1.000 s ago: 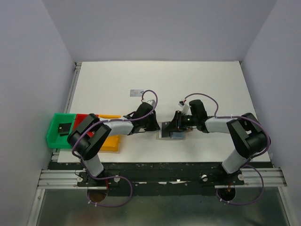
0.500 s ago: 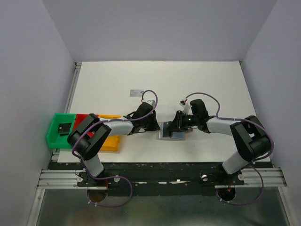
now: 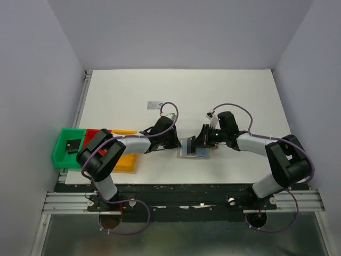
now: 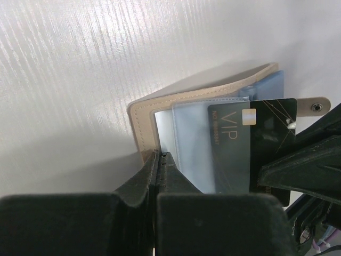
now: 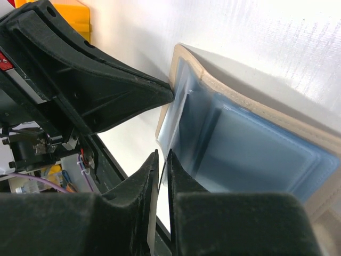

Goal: Take the credit cards out of the card holder
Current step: Remove the credit card from the card holder, then place the credit card at the center of the board.

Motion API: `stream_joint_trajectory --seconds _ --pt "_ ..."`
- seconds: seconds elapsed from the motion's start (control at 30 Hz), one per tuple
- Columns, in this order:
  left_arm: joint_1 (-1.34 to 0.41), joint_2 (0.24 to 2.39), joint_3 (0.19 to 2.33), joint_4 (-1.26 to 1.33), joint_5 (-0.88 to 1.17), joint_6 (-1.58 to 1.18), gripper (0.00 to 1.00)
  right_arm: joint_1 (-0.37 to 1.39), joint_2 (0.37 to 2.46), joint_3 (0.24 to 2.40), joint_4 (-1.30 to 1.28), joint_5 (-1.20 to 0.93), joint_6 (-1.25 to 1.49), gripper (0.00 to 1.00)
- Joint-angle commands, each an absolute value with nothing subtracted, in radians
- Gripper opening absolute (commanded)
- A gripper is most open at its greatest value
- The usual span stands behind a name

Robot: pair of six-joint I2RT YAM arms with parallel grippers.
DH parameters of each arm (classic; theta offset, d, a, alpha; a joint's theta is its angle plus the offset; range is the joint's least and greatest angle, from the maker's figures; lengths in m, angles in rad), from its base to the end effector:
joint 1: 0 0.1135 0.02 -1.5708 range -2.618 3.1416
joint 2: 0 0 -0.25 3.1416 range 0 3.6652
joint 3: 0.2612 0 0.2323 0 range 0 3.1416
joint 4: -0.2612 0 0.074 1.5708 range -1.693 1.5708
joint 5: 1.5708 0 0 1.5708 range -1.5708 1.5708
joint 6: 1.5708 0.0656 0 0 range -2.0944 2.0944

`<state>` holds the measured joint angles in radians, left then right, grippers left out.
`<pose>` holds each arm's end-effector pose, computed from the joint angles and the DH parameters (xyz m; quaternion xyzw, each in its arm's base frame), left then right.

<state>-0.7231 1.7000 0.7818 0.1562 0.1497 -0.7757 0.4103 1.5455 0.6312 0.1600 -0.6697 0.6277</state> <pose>0.2459 -0.2301 0.1237 0.0053 0.9172 -0.3176 0.2404 0.2493 0.1528 0.1364 -0.0356 0.8759 0.4479 0.1760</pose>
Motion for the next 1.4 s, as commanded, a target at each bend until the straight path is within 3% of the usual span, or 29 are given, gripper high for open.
stream_joint_trajectory --seconds 0.0,0.23,0.7,0.77,0.97,1.23,1.3,1.37 --pt "-0.732 1.710 0.739 0.083 0.110 -0.765 0.00 0.399 1.513 0.623 0.141 -0.637 0.618 0.17" --pt "-0.733 1.700 0.729 0.083 0.106 -0.764 0.00 0.390 1.500 0.617 0.094 -0.604 0.612 0.00" --pt "-0.746 1.641 0.750 0.049 0.098 -0.732 0.00 0.374 1.355 0.637 -0.179 -0.480 0.540 0.00" --pt "-0.752 1.618 0.767 0.031 0.097 -0.727 0.09 0.374 1.307 0.652 -0.236 -0.459 0.515 0.00" --pt "-0.767 1.548 0.851 -0.027 0.086 -0.695 0.52 0.374 1.138 0.699 -0.386 -0.379 0.440 0.00" --pt "-0.759 1.384 0.965 -0.156 0.022 -0.624 0.85 0.385 0.997 0.827 -0.575 -0.464 0.315 0.00" --pt "-0.741 1.301 0.924 -0.114 0.031 -0.618 0.93 0.412 0.999 0.889 -0.652 -0.517 0.278 0.00" --pt "-0.701 1.200 0.821 0.076 0.175 -0.592 0.94 0.449 1.017 0.966 -0.751 -0.560 0.214 0.00"
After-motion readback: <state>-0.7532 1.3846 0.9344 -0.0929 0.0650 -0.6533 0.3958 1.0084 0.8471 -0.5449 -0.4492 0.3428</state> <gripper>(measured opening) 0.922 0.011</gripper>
